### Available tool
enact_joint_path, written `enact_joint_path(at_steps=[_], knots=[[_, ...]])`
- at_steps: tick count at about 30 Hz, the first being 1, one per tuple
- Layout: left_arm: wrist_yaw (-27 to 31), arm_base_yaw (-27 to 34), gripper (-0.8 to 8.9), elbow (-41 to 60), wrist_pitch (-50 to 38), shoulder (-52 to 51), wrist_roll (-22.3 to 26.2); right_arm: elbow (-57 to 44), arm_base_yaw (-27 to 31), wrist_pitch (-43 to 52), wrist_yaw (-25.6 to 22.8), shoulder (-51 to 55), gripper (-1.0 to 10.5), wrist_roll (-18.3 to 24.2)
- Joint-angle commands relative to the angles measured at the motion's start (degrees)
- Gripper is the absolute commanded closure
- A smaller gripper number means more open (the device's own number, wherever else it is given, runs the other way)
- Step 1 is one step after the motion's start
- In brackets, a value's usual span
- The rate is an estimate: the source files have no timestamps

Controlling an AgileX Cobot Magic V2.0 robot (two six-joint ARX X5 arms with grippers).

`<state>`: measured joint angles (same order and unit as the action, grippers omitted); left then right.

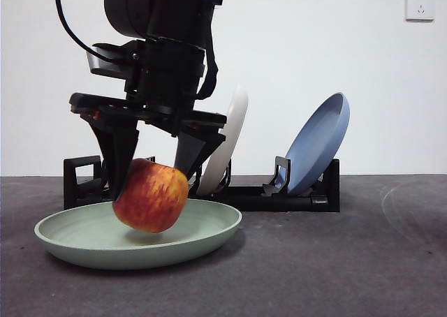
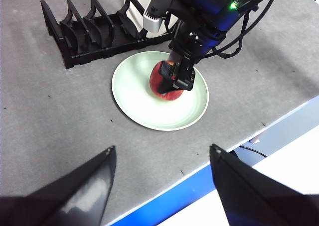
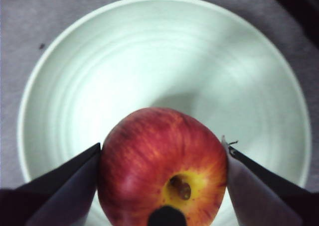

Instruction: Take the green plate from the plate rack,put the plate on the table,take the apple from the table,put the apple in the plate

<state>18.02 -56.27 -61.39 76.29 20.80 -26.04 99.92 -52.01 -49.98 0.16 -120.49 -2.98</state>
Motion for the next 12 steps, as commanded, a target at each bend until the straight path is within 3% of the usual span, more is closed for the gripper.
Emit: enact_joint_path(at_steps=[1,3,12], knots=[[0.0,-0.1,5.0,0.3,0.0,0.0,-0.3,0.3,0.0,0.6,1.9,-0.7,7.9,0.2],[0.0,-0.1,5.0,0.3,0.0,0.0,-0.3,0.3,0.0,0.7,2.2,-0.8,7.1,0.2],[0.0,-0.1,5.0,0.3,0.0,0.0,-0.3,0.3,0.3,0.8,1.8,-1.3,7.1,0.2]])
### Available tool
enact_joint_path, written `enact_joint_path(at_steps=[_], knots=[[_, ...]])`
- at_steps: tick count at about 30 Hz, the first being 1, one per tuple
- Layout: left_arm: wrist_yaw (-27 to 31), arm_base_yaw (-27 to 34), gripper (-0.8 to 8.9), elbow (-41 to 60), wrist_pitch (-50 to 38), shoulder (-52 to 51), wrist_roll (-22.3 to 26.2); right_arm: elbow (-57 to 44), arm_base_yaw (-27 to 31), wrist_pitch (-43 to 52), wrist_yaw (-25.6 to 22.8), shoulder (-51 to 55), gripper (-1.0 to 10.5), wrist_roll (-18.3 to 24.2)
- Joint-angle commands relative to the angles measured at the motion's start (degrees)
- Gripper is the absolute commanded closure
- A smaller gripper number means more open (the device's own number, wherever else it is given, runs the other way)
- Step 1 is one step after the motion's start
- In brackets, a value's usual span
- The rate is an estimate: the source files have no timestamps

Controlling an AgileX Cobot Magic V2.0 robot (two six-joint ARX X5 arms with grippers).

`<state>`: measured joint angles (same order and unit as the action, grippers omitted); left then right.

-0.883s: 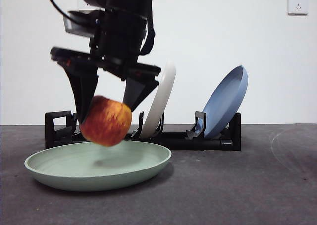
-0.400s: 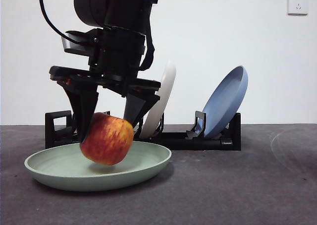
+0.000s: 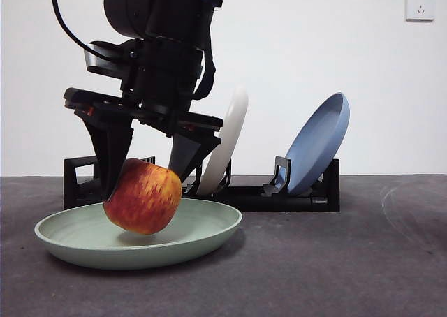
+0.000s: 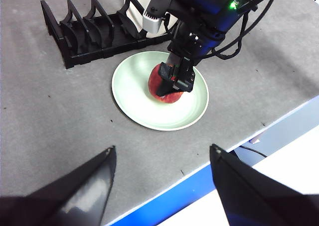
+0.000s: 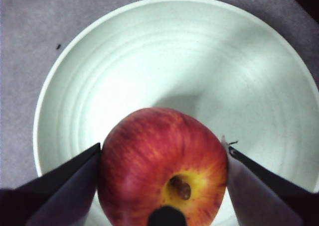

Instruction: Take the green plate from the plate rack,put the plate on the table,take the apple from the table,put the apple in the plate

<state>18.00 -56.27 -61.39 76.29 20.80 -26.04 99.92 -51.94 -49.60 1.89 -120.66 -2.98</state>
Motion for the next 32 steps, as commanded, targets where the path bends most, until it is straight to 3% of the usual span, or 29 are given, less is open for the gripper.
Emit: enact_joint_path(at_steps=[1,15,21,32], knots=[[0.0,-0.1,5.0,0.3,0.0,0.0,-0.3,0.3,0.2,0.5,0.0,-1.2,7.1,0.3],[0.0,-0.1,5.0,0.3,0.0,0.0,-0.3,0.3,0.3,1.6,0.3,-2.7,6.7,0.5],[0.0,-0.1,5.0,0.3,0.0,0.0,-0.3,0.3,0.3,1.2,0.2,-2.7,4.4,0.5],[0.0,-0.1,5.0,0.3,0.0,0.0,-0.3,0.7,0.4,-0.3,0.2,-2.7,4.4,0.4]])
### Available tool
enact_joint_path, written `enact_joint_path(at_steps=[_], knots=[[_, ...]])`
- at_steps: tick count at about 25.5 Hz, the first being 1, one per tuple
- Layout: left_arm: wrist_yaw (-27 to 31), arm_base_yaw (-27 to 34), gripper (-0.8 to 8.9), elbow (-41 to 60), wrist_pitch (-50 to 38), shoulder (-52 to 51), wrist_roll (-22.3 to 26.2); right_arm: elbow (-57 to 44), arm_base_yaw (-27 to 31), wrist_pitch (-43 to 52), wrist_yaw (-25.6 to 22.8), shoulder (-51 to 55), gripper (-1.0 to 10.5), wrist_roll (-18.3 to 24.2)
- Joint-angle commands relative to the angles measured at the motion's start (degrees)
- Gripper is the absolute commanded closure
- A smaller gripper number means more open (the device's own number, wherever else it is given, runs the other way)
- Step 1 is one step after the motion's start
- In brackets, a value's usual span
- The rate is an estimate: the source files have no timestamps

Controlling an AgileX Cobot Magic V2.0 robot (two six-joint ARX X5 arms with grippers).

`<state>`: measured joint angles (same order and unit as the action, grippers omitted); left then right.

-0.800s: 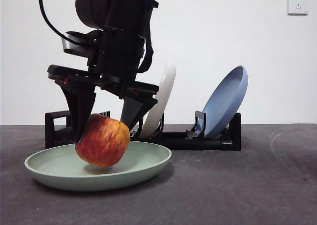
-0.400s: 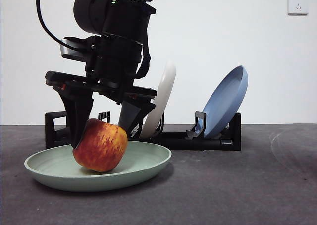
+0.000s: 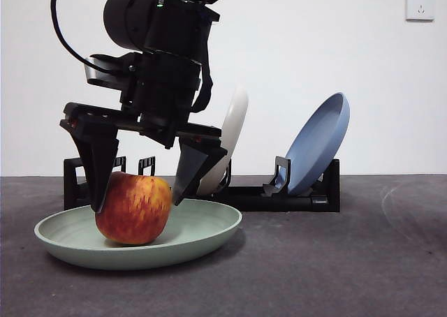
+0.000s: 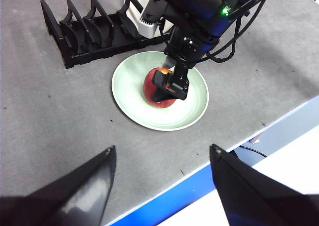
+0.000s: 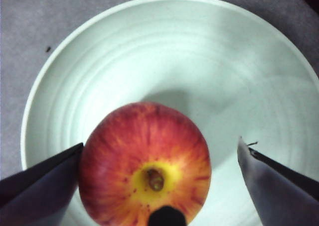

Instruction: Take the green plate from the plate rack,put the plate on the table,take the apple from the table,put the apple in the plate

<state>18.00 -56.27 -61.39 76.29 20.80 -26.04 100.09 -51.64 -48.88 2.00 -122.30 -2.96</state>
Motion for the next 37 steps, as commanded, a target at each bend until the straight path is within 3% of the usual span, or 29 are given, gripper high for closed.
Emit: enact_joint_path(at_steps=[1,6,17,22,29,32,37], knots=[[0.0,-0.1,5.0,0.3,0.0,0.0,-0.3,1.1,0.3,-2.1,0.2,-1.0,4.4,0.4],[0.0,-0.1,5.0,0.3,0.0,0.0,-0.3,6.5,0.4,-8.2,0.2,-0.7,4.4,0.4],[0.1,-0.1,5.0,0.3,-1.1,0.0,-0.3,32.4,0.4,-29.8,3.8,-0.4,4.4,3.6],[0.1,-0.1,5.0,0.3,-2.1,0.4,-0.3,35.9,1.2,-30.0,5.0,4.2,4.4,3.6],[1.6,-0.1,5.0,0.3,-5.1,1.6,-0.3,31.8,1.5,-30.1,5.1,16.3,4.4,3.4],[1.6,-0.1,5.0,0.3,-7.9,2.4,-0.2,23.0,1.5,-30.1,4.6,26.7,4.4,3.6],[1.4,-0.2,5.0,0.3,-11.0,4.3,0.2,3.0,1.5,-30.1,-1.6,46.4,4.5,2.0]])
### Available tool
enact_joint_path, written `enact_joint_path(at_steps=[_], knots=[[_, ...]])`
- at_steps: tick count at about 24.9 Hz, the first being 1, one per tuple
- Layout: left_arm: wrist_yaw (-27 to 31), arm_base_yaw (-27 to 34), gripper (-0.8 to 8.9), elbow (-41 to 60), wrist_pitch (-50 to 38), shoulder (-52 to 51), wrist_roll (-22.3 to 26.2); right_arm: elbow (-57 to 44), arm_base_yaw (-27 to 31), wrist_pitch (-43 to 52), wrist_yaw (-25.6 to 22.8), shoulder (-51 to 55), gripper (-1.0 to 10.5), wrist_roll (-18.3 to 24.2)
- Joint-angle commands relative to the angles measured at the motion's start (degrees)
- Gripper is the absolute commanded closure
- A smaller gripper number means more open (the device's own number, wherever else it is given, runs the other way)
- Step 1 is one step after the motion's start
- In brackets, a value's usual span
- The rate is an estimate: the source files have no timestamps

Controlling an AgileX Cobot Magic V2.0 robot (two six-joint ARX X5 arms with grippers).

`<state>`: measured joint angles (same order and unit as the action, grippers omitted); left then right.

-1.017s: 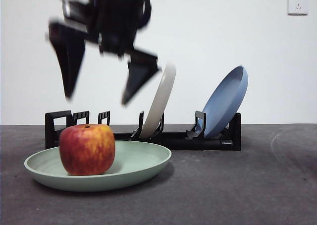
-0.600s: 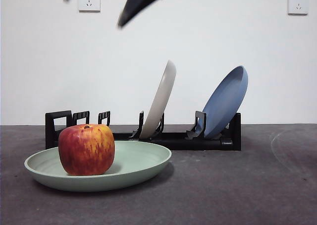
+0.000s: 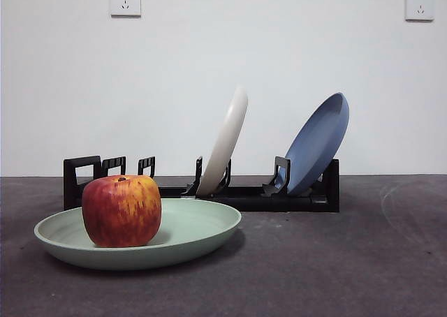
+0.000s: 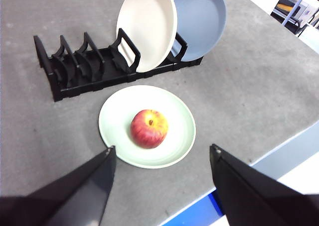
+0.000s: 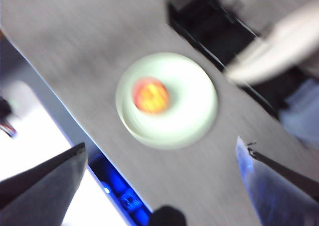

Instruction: Take the green plate from the plate rack,put the plate on the table,take the apple from the table,put the apple in the plate

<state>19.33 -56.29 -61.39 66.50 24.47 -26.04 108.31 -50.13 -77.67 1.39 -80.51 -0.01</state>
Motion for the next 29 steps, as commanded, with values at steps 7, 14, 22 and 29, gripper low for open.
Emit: enact_joint_path(at_steps=[7,14,22,29], knots=[[-1.5,-0.2,5.0,0.3,-6.2,5.3,-1.9,-29.1,0.0,-1.3,-1.2,28.0,4.5,-8.6],[-1.7,-0.2,7.75,0.3,-6.2,12.1,-1.0,-35.1,0.0,-1.3,-1.2,33.5,9.8,-7.1],[-1.2,-0.2,8.22,0.3,-6.3,16.7,-0.5,-35.1,0.0,-1.3,-1.2,33.5,9.6,-6.8],[-1.3,-0.2,8.22,0.3,-7.1,18.3,-2.0,-35.1,0.0,-1.2,-1.5,33.5,9.5,-7.1]])
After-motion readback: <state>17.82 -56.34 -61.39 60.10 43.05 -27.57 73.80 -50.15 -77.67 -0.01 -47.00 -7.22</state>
